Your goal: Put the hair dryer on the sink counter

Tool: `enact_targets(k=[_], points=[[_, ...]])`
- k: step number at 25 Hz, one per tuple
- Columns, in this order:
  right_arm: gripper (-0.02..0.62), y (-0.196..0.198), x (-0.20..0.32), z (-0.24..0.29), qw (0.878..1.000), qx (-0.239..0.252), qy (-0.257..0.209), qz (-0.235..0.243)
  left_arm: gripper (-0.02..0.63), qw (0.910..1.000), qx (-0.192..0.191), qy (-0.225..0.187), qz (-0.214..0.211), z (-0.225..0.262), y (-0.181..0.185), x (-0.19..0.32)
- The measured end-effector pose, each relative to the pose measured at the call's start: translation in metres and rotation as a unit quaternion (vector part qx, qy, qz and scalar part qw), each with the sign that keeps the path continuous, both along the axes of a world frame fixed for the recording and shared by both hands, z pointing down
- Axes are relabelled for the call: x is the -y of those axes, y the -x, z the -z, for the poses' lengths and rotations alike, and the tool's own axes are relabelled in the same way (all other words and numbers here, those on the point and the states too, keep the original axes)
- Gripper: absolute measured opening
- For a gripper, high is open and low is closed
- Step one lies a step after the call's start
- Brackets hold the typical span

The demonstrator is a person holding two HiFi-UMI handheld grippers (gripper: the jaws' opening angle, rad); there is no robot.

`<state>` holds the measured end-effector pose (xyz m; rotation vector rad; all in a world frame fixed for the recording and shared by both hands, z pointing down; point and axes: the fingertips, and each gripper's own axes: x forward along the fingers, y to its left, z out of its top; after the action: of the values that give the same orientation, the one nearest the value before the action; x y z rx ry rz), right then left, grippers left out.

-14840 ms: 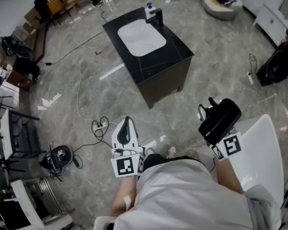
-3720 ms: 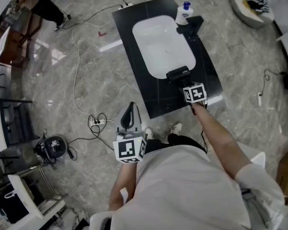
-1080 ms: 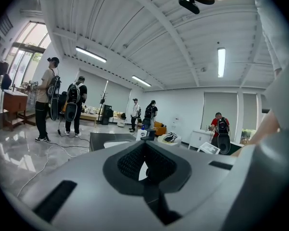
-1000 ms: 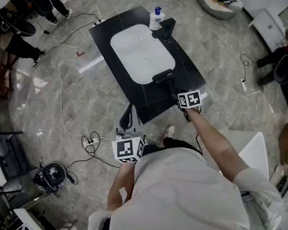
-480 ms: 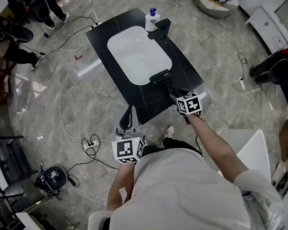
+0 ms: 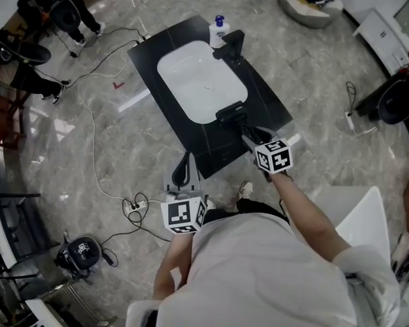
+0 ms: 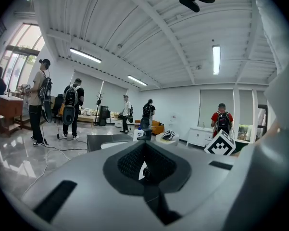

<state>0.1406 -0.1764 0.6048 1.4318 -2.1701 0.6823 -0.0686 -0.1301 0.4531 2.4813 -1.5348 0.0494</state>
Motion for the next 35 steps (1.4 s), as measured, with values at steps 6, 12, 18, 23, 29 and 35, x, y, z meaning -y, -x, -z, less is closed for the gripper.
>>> enact_targets(k=[6, 12, 18, 23, 29, 35], points=[[0.177, 0.004, 0.001, 0.033, 0.999, 0.007, -0.047, 0.013, 0.002, 1.0000, 0.003, -0.006, 0.002, 0.005, -0.006, -0.002], [0.149, 0.001, 0.005, 0.080, 0.994, 0.027, -0.106, 0.015, 0.002, 0.9999, 0.006, -0.009, 0.005, 0.006, -0.014, -0.005], [0.123, 0.000, 0.001, 0.114, 0.989, 0.051, -0.140, 0.016, 0.002, 0.9998, 0.009, -0.015, 0.005, 0.012, -0.019, -0.005], [0.102, 0.002, -0.002, 0.135, 0.984, 0.071, -0.159, 0.018, 0.002, 0.9996, 0.013, -0.017, 0.015, 0.017, -0.014, -0.006], [0.057, 0.010, -0.007, 0.149, 0.980, 0.091, -0.173, 0.027, 0.002, 0.9992, 0.020, -0.015, 0.032, 0.017, -0.003, -0.011], [0.054, 0.012, -0.011, 0.164, 0.975, 0.103, -0.193, 0.026, 0.002, 0.9983, 0.024, -0.017, 0.051, 0.018, 0.009, -0.017]])
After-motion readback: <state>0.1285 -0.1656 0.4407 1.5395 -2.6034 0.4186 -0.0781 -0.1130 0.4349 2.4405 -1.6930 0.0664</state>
